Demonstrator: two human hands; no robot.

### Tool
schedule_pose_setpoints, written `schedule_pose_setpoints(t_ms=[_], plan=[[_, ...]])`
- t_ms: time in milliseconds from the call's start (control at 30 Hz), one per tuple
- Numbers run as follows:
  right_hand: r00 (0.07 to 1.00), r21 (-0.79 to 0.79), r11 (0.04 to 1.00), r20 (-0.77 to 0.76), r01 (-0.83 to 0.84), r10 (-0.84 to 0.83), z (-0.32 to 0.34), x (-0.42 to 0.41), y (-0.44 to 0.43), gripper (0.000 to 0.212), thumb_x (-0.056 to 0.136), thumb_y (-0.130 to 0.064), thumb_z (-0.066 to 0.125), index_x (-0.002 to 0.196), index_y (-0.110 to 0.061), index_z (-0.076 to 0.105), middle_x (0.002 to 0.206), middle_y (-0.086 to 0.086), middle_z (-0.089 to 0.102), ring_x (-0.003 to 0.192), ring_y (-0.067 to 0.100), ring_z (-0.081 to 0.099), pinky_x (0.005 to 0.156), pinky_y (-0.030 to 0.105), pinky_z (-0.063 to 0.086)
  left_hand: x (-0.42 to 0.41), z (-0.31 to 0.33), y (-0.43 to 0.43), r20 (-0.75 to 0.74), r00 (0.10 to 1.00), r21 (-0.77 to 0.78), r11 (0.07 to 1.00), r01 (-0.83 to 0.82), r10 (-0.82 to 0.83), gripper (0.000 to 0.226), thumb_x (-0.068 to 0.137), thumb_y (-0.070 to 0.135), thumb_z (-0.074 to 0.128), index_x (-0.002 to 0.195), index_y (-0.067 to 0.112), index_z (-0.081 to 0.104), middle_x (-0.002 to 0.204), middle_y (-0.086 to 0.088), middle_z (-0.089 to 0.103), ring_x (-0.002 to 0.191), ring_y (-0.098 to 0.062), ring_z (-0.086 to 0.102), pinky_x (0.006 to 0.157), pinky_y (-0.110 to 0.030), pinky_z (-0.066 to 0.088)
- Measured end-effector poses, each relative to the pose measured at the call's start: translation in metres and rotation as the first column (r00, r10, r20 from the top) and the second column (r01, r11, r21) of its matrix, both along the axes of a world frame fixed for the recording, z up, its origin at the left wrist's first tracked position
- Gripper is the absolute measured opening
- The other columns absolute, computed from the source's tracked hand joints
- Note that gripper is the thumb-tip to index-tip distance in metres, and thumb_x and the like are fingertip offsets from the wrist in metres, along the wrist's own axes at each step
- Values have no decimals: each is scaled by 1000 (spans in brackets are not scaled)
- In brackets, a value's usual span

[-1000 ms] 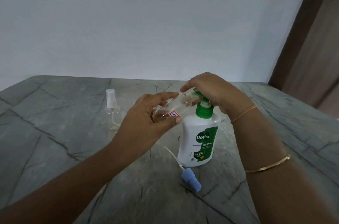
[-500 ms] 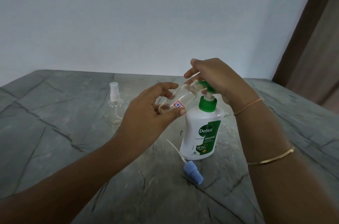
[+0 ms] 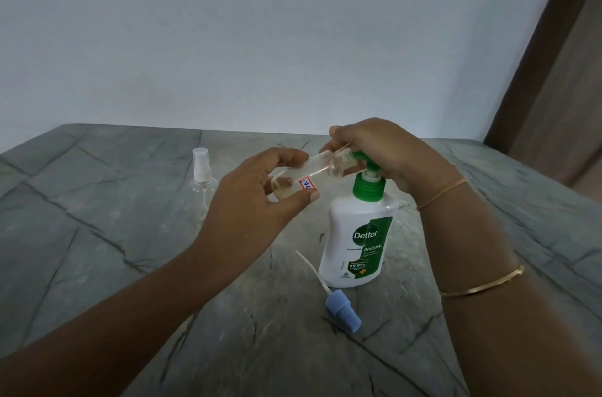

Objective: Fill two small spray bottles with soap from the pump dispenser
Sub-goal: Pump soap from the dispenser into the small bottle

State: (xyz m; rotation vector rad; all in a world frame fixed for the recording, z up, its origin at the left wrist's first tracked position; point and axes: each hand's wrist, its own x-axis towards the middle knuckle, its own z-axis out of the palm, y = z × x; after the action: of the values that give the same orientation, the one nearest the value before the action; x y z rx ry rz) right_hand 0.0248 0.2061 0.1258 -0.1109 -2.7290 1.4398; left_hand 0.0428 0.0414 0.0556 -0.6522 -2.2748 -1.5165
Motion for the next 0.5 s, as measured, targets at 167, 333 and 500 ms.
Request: schedule_pose_setpoints(t_ms=[167, 333, 500], plan=[[995, -26, 998, -86, 56, -58, 3, -2, -1, 34, 96, -33, 41, 91, -13, 68, 98, 7, 71, 63, 12, 59, 60, 24, 44, 2, 1, 1, 3, 1000, 12, 1000, -3, 3, 30, 73, 33, 72, 96, 44, 56, 94, 10, 67, 65, 0, 61, 48, -8, 42], [982, -3, 994, -153, 109, -109, 3, -1, -2, 40, 96, -33, 39, 94, -8, 70, 93, 8, 71, 59, 9, 56, 56, 22, 40, 2, -1, 1, 3, 1000, -10, 1000, -3, 3, 35, 73, 34, 71, 104, 36, 58, 99, 6, 68, 69, -8, 63, 49, -7, 41], [995, 129, 990, -88, 63, -52, 5, 5, -2, 45, 97, -33, 36, 102, -2, 68, 77, 2, 66, 63, 14, 56, 57, 23, 39, 2, 2, 0, -8, 1000, 1, 1000, 14, -14, 34, 72, 35, 71, 104, 35, 61, 96, 13, 68, 66, -5, 64, 54, -9, 44]])
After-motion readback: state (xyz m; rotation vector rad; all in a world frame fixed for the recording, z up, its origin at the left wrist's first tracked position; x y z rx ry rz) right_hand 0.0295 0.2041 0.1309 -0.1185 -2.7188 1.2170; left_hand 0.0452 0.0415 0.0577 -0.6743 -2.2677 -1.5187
